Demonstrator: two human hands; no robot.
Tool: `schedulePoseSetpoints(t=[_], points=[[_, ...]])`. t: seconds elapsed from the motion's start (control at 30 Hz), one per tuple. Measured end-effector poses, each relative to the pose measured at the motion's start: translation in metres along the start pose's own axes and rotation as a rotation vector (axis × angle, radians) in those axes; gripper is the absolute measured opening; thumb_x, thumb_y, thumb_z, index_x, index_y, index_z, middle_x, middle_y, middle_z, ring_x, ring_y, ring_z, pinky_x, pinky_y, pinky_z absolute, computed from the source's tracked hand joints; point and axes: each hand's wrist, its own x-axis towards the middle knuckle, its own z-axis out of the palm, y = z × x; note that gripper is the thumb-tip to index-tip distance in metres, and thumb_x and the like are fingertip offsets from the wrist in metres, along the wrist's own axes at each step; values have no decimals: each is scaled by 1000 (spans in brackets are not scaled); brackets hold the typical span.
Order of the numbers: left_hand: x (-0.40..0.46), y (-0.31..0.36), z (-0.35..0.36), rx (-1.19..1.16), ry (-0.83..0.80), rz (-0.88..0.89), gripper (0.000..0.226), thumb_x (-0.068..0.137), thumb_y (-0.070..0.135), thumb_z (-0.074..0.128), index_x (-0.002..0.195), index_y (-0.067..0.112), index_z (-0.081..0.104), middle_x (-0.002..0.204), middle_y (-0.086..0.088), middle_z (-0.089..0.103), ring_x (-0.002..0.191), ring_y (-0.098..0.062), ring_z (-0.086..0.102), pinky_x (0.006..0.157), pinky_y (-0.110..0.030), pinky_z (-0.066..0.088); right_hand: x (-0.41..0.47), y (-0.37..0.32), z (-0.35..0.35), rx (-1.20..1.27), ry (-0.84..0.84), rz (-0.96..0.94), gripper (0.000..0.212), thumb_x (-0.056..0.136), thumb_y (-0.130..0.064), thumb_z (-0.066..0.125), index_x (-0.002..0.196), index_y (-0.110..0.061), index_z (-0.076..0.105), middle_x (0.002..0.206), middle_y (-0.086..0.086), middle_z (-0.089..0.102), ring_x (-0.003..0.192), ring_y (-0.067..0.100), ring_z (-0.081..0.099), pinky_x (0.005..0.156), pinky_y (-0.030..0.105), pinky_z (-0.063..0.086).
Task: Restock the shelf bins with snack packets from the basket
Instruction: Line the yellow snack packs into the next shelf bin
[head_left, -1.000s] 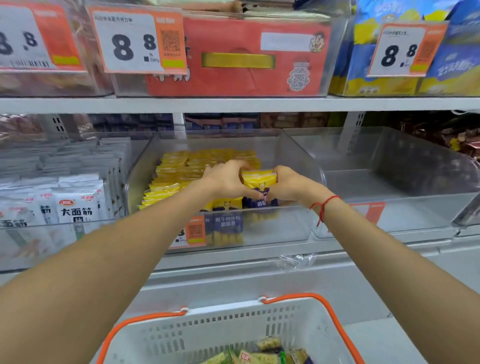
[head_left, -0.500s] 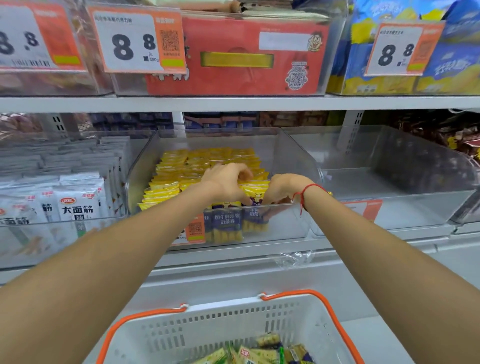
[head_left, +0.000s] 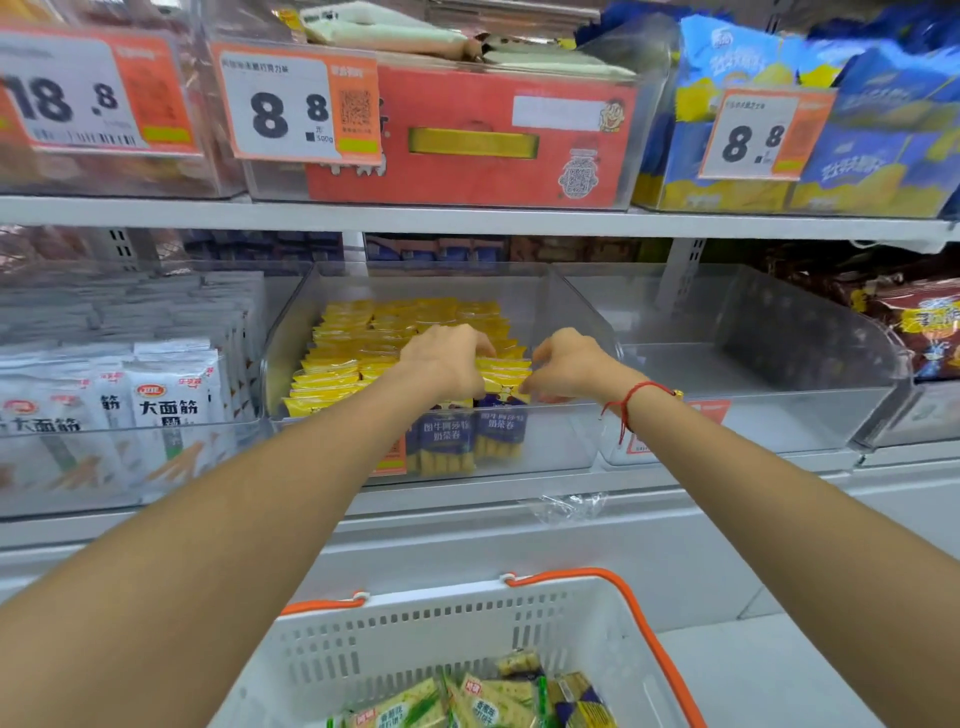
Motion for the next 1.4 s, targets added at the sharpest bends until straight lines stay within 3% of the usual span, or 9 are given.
schedulePoseSetpoints(t=[0.1,0.23,0.4,0.53,0.8,1.07,1.17,1.23,1.4], points=[[-20,0,-5,-104,167,-2,44,83,18,68,124,33,59,129,9,60,116,-19,56,81,-30,45,-23,4,-5,121,211,-83,34,81,-19,70,114,-14,64,109,4,66,104,21,60,81,27,45],[-63,9,4,-247,294,7,33,82,20,67,112,33,63,115,15,65,106,-14,60,79,-28,48,-69,13,-5,263,415,-170,12,79,-19,71,87,-27,66,81,-10,60,80,9,58,71,22,42],[-110,18,50,-411,138,-82,22,80,25,64,100,34,66,104,13,69,99,-15,64,87,-34,52,-119,52,28,276,51,-55,21,77,-14,72,67,-31,63,66,2,67,64,16,65,76,34,56],[-139,17,103,-458,-64,-109,14,83,24,64,92,35,63,95,18,66,94,-14,64,86,-32,51,-141,92,63,58,-163,55,13,78,-14,69,74,-26,65,68,-4,61,78,20,68,81,31,54],[-176,7,218,-463,-394,-176,18,89,20,58,103,29,66,108,9,66,98,-12,62,87,-32,52,-167,151,149,-324,-510,142,29,85,-12,56,114,-12,61,119,7,59,109,27,58,91,37,49],[-186,15,304,-444,-614,-104,39,93,7,47,126,22,59,136,6,55,110,-15,60,89,-31,51,-184,186,231,-301,-590,201,21,90,-3,46,106,-5,57,117,14,60,106,30,59,77,30,45],[-178,29,327,-338,-509,-14,46,93,4,49,136,20,51,140,1,51,113,-17,57,86,-27,49,-189,195,254,-299,-538,295,21,91,-8,48,110,-8,56,111,11,63,102,28,62,77,30,47],[-169,36,340,-179,-407,88,51,91,6,53,139,19,46,140,-1,48,126,-19,45,99,-31,43,-187,198,263,-290,-510,318,21,90,-7,49,110,-7,55,109,10,64,101,28,63,79,32,50],[-147,47,374,35,-455,272,70,85,10,63,147,22,32,148,2,37,134,-20,29,106,-35,32,-183,200,283,-182,-410,439,60,91,-11,55,138,5,23,124,13,57,112,28,58,84,33,46]])
